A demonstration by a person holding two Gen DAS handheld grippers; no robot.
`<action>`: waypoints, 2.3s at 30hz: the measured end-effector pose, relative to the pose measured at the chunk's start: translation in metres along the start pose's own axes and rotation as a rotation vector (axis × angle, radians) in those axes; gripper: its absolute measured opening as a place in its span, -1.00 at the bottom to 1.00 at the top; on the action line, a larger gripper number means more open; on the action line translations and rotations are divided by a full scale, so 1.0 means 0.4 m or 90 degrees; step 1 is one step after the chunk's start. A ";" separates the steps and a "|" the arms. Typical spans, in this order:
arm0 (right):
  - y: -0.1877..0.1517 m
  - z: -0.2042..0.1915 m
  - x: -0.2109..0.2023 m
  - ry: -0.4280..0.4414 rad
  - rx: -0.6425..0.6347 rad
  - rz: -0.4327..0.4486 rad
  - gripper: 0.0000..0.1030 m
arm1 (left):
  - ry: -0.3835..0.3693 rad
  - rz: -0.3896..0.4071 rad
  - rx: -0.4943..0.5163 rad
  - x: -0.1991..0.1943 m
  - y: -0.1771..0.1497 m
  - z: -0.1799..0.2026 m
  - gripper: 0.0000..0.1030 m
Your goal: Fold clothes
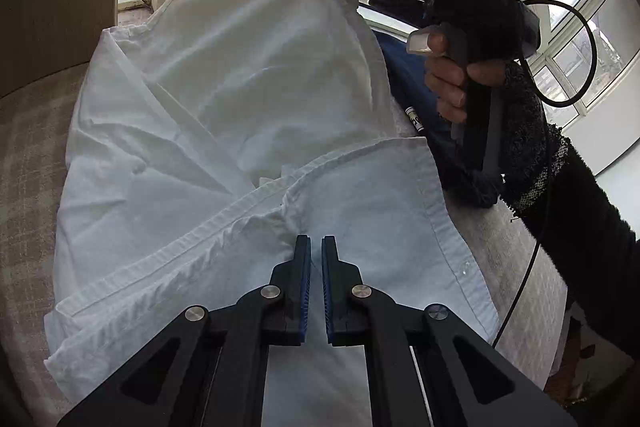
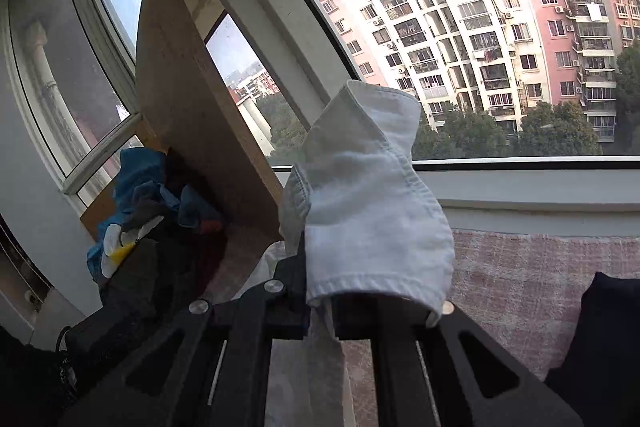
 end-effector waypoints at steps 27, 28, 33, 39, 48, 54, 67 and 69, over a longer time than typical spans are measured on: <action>-0.281 -0.235 -0.321 0.089 -0.191 -0.119 -0.86 | 0.038 0.137 -0.103 -0.356 0.011 -0.103 -0.74; -0.306 -0.237 -0.320 0.083 -0.198 -0.134 -0.86 | 0.055 0.135 -0.085 -0.394 0.022 -0.094 -0.73; -0.433 -0.249 -0.296 0.024 -0.267 -0.237 -0.85 | 0.116 0.103 0.033 -0.506 0.113 -0.077 -0.51; -0.504 -0.209 -0.273 -0.057 -0.320 -0.297 -0.79 | -0.017 -0.044 0.105 -0.300 0.150 -0.043 -0.51; -0.527 -0.112 -0.274 -0.228 -0.364 -0.363 -0.79 | -0.037 -0.151 0.045 -0.144 -0.149 -0.042 -0.52; -0.464 -0.137 -0.375 -0.312 -0.356 -0.352 -0.79 | -0.061 -0.068 0.042 -0.248 -0.126 -0.010 -0.52; -0.337 -0.029 -0.222 -0.289 0.086 -0.285 -0.18 | 0.102 -0.049 0.153 -0.286 -0.026 -0.223 -0.47; -0.345 -0.020 -0.210 -0.293 0.104 -0.300 -0.18 | 0.068 -0.081 0.168 -0.265 -0.033 -0.237 -0.47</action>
Point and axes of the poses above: each gripper's, at about its wrist camera, not at the fingertips, and x roughly the way its jaws point, z to its right, y to its top, the point moved 4 cm from there along x, roughly the way its jaws point, and after that the axes turned 14 degrees about x, right-handed, at the moved point
